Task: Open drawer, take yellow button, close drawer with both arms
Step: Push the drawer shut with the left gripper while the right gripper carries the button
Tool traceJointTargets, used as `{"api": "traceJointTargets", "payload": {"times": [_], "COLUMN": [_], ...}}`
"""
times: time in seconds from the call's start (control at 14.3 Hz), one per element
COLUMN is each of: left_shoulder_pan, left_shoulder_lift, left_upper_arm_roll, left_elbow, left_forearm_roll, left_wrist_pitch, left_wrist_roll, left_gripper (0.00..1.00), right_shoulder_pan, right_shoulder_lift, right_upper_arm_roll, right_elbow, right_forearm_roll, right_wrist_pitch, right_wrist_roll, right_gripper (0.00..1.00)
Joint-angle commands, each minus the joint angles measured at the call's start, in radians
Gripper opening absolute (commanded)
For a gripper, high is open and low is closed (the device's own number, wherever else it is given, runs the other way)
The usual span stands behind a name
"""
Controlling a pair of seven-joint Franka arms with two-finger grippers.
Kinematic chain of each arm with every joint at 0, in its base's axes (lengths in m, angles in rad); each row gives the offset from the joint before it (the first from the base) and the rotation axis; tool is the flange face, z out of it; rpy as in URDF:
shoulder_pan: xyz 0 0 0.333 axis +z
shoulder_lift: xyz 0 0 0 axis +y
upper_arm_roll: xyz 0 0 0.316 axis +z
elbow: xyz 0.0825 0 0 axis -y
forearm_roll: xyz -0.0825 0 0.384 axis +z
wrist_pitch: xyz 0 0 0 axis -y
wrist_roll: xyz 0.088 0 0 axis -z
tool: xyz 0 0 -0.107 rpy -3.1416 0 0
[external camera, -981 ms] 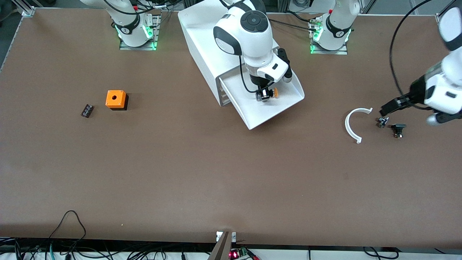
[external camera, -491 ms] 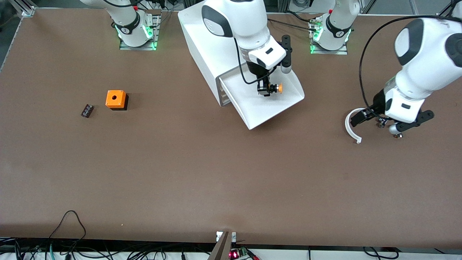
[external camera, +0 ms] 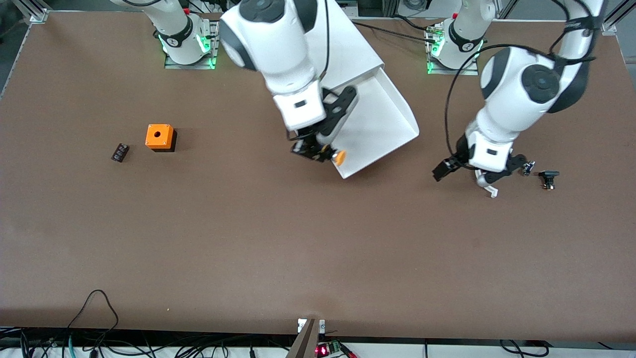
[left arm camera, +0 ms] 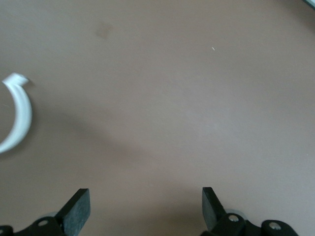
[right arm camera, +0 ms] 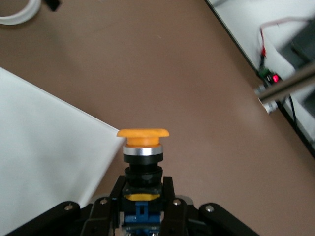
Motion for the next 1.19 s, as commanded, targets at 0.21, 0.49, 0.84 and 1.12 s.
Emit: {"api": "traceJointTargets", "payload": {"times": [0.21,0.49,0.84,1.12], "left_shoulder_pan": [-0.048,-0.046,-0.046,-0.045], "left_shoulder_lift": [0.033,-0.002,-0.027,-0.041], "left_upper_arm_roll": [-0.07,-0.234,-0.406,-0.464], "left_elbow": [-0.082,-0.152,-0.185,-0.185], "left_forearm_roll": [-0.014,-0.014,-0.014,-0.014], "left_wrist_pitch": [0.1,0.091,0.026,-0.035], "left_wrist_roll": [-0.1,-0.092,-0.086,-0.088], "left_gripper": [1.0,1.0,1.0,1.0], "right_shoulder_pan": [-0.164,-0.268,-0.311,-0.311], "right_shoulder_lift": [-0.092,-0.129,-0.132,-0.161], "right_upper_arm_roll": [-0.049,-0.142,-0.141,-0.138], "right_elbow": [-0.283,-0.464,-0.651,-0.902], "right_forearm_roll": [-0.005,-0.027,-0.025,-0.027], "right_wrist_pitch": [0.003,-0.006,0.114,0.419], "right_wrist_roll": [0.27,0.332,0.357,0.363], "right_gripper": [0.18,0.18,0.18,0.18]}}
